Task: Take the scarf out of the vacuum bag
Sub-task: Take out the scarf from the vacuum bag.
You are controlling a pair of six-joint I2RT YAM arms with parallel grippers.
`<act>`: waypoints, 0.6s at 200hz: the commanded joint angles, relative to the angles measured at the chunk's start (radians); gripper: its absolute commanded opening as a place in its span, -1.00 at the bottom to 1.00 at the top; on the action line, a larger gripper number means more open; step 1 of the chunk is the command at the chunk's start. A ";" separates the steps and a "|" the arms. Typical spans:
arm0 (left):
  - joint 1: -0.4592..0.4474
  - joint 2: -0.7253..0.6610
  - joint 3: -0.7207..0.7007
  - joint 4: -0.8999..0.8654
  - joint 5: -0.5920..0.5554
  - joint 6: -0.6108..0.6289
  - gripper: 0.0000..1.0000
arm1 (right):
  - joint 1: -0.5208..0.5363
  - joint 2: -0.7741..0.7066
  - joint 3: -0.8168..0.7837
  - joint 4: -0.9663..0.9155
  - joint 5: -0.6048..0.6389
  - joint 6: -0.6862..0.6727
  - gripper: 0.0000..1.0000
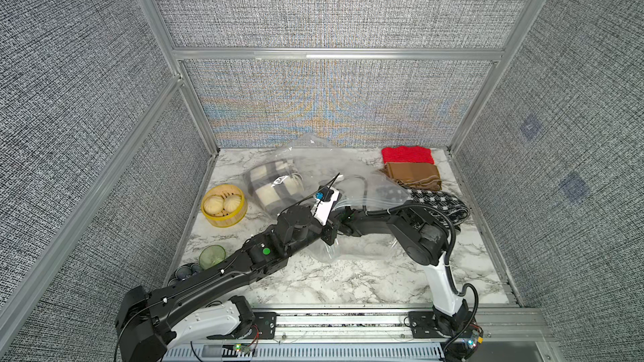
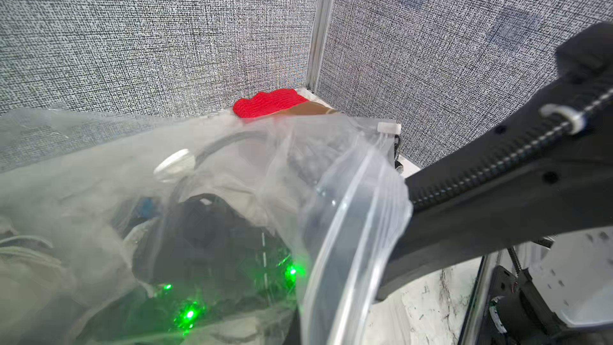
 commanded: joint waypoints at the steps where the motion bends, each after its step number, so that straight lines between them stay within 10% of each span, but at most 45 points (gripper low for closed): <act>1: -0.002 -0.014 -0.001 0.039 0.024 0.025 -1.00 | 0.004 0.048 0.070 0.033 0.004 0.067 0.27; 20: -0.001 -0.028 -0.008 0.048 0.026 0.028 -1.00 | 0.009 0.093 0.129 0.044 0.014 0.087 0.70; 67: -0.003 -0.030 -0.010 0.064 0.074 0.011 -1.00 | 0.015 0.214 0.280 0.051 0.056 0.107 0.73; 105: -0.001 -0.036 -0.037 0.066 0.036 0.004 -1.00 | 0.015 0.313 0.432 0.048 0.048 0.100 0.42; 120: -0.001 -0.048 -0.055 0.066 0.000 0.003 -1.00 | 0.013 0.344 0.484 0.048 0.038 0.097 0.02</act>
